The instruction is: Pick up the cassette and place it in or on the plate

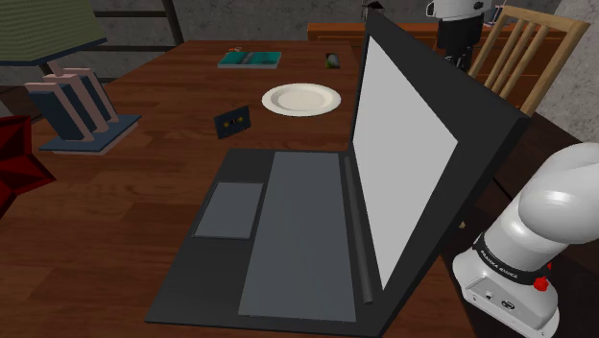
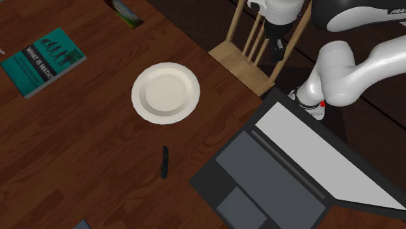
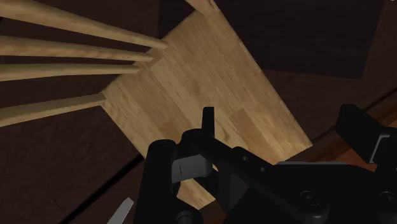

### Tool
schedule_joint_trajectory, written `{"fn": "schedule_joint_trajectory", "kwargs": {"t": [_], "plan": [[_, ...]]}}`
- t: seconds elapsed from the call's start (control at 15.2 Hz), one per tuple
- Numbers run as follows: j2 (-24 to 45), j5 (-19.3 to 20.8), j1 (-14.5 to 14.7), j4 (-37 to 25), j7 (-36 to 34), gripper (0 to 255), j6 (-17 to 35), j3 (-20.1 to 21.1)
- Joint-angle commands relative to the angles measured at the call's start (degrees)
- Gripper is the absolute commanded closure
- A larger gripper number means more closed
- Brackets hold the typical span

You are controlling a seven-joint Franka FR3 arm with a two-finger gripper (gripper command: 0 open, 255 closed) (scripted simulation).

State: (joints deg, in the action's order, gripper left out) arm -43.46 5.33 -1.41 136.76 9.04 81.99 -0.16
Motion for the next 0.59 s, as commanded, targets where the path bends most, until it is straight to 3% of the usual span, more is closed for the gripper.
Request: {"fn": "schedule_joint_trajectory", "kwargs": {"t": [0.0, 0.53], "plan": [[0.0, 0.0, 0.0, 0.0, 0.0, 0, 0.0, 0.0], [16.6, -0.1, 5.0, -9.9, 10.5, 0, 8.0, -0.3]]}}
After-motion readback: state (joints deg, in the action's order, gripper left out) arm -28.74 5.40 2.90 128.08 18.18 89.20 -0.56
